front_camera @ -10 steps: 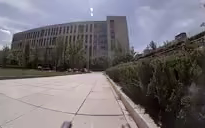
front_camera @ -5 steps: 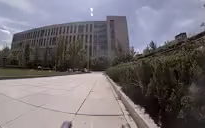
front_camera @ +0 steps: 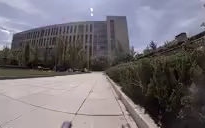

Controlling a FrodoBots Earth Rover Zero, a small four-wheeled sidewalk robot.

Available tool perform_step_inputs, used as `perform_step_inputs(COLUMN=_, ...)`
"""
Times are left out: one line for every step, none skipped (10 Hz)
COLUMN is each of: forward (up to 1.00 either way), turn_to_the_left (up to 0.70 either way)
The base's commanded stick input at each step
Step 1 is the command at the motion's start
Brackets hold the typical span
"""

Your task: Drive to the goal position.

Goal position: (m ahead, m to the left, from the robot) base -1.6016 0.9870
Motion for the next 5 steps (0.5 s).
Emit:
perform_step_inputs(forward=0.04, turn_to_the_left=0.00)
perform_step_inputs(forward=-0.17, turn_to_the_left=0.00)
perform_step_inputs(forward=-0.62, turn_to_the_left=0.00)
perform_step_inputs(forward=-0.64, turn_to_the_left=0.00)
perform_step_inputs(forward=-0.64, turn_to_the_left=0.00)
